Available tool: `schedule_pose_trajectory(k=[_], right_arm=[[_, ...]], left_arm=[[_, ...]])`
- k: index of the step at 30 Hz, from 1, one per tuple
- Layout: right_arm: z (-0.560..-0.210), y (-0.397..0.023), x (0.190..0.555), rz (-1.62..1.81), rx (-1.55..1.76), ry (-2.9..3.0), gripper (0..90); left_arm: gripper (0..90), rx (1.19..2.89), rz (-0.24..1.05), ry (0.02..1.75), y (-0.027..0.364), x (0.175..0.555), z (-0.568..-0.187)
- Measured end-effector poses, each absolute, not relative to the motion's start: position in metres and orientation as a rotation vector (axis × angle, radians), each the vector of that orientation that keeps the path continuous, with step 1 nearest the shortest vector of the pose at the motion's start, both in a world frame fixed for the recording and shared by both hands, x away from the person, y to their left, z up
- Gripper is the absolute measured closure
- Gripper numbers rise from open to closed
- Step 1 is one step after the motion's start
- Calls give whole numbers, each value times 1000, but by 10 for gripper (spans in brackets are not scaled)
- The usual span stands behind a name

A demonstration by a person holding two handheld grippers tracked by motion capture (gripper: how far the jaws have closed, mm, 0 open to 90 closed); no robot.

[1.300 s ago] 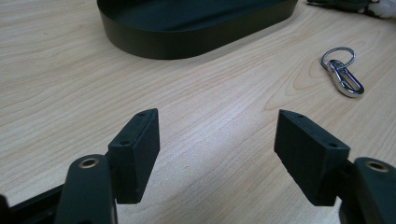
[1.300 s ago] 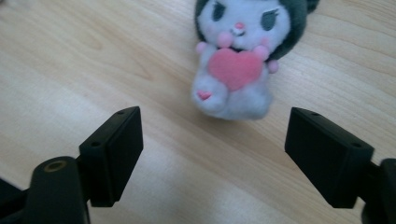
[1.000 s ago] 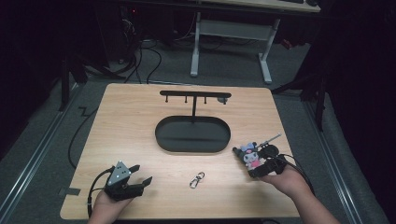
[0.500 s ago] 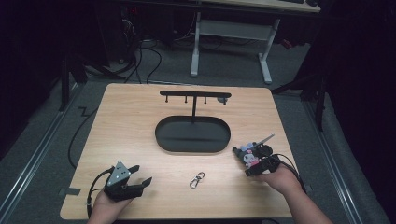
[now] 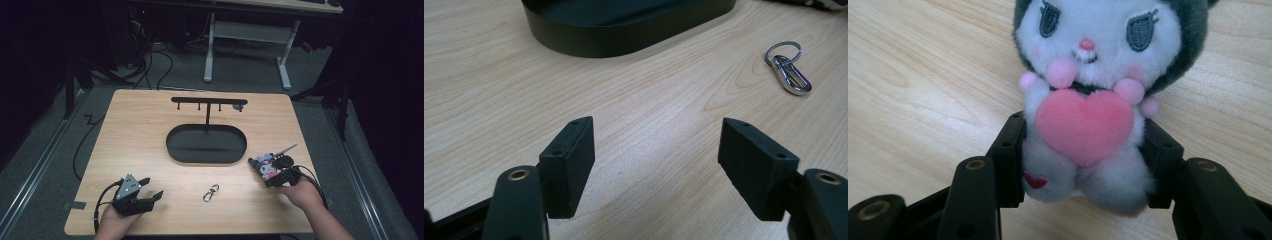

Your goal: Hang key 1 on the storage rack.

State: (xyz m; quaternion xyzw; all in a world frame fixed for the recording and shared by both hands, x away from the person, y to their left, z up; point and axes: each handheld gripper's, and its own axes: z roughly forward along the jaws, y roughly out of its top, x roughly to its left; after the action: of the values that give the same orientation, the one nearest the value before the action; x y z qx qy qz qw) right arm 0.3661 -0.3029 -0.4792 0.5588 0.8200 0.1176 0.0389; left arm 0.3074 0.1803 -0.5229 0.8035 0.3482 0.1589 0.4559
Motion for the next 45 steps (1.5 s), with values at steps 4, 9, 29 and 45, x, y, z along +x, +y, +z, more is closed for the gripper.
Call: schedule_pose_trajectory(k=[4,9,29,45], right_arm=[[-466,-303,364,413,1710,2518,489],[-448,-301,358,494,1693,2527,489],[-406,-279,365,594,1598,2596,489],[-373,-268,384,597,1569,2601,490]], left_arm=[[316,1981,392,860,180,307,-523],[316,1977,394,861,181,307,-523],[311,1973,406,868,183,307,-523],[310,1969,408,874,185,306,-523]])
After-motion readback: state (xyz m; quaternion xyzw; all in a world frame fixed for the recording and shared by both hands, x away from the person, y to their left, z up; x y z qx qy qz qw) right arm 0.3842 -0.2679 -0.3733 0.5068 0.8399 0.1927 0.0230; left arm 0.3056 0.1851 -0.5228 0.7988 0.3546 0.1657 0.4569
